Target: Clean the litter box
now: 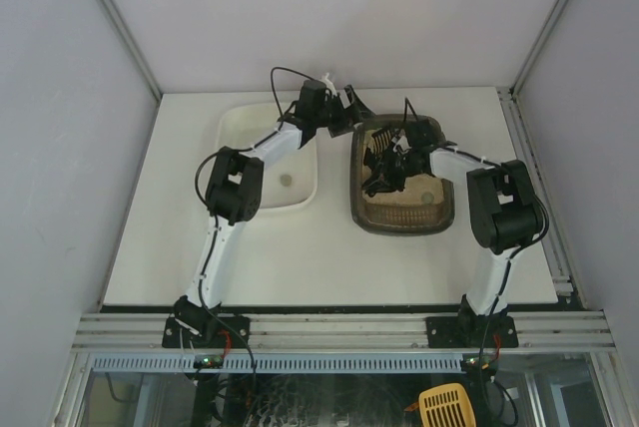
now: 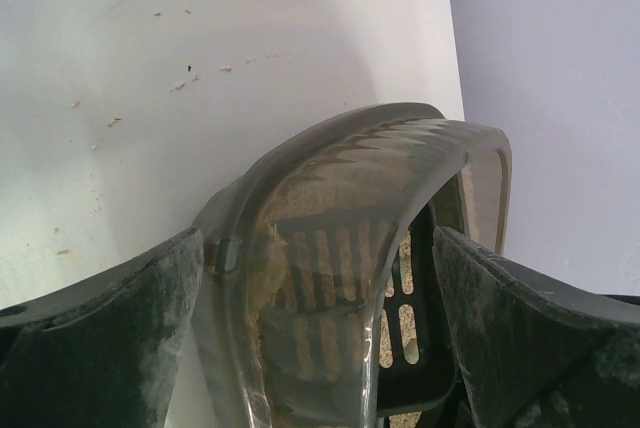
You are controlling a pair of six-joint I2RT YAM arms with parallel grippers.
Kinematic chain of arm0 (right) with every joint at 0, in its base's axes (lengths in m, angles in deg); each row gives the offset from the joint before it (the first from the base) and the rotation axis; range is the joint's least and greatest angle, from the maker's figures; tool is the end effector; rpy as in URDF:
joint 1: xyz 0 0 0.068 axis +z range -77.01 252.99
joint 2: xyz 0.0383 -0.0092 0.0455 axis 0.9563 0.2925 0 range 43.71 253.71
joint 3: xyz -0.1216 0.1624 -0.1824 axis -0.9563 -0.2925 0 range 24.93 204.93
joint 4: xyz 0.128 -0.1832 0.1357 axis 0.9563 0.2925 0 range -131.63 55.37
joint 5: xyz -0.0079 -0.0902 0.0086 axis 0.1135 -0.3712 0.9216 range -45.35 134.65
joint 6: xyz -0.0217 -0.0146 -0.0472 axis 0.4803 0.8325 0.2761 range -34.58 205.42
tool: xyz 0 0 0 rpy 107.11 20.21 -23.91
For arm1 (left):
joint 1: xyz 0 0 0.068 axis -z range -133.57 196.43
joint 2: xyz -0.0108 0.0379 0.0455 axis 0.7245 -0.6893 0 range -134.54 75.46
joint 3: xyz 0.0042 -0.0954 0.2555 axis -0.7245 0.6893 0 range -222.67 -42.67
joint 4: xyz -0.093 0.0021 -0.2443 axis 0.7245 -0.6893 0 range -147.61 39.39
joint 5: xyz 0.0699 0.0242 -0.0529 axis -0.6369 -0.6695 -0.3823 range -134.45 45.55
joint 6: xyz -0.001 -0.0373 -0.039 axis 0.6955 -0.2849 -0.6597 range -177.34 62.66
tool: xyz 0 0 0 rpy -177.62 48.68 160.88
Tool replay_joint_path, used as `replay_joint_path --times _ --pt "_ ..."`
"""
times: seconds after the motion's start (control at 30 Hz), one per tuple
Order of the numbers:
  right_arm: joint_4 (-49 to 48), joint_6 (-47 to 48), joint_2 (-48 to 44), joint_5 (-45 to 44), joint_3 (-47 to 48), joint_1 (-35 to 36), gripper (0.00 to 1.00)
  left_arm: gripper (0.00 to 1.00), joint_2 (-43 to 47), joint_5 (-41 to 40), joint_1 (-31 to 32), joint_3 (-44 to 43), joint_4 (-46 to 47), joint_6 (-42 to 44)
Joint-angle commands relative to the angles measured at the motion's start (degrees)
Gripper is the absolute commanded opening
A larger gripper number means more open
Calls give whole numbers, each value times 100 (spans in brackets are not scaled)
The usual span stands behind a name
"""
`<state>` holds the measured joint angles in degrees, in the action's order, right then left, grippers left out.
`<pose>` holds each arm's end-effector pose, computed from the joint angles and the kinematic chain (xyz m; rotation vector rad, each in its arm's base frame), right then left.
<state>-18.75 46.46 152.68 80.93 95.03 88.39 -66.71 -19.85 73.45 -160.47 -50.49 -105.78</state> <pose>0.3635 0.1220 0.1656 0.3427 2.7635 1.1280 0.5041 -0.2738 0.1852 -0.1027 2.1864 -1.2312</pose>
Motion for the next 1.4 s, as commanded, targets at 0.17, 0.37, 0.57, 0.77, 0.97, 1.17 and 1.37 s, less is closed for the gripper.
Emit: replay_joint_path --times 0.17,0.37,0.57,0.77,0.97,1.17,1.37 --pt "-787 90 111 737 -351 -177 0 100 626 163 26 193 221 94" --pt "275 797 294 268 157 -178 0 100 618 236 26 221 199 57" --pt "523 853 273 1531 332 -503 0 100 634 306 25 286 191 -13" --pt "253 630 523 2261 318 -756 0 100 670 415 38 357 190 -69" --pt "-253 401 805 2311 321 -644 0 100 656 482 31 396 190 -129" --pt "123 514 624 1107 572 -427 0 100 672 562 32 440 189 -133" --pt "1236 752 138 159 1262 31 0 100 685 576 31 501 190 -104"
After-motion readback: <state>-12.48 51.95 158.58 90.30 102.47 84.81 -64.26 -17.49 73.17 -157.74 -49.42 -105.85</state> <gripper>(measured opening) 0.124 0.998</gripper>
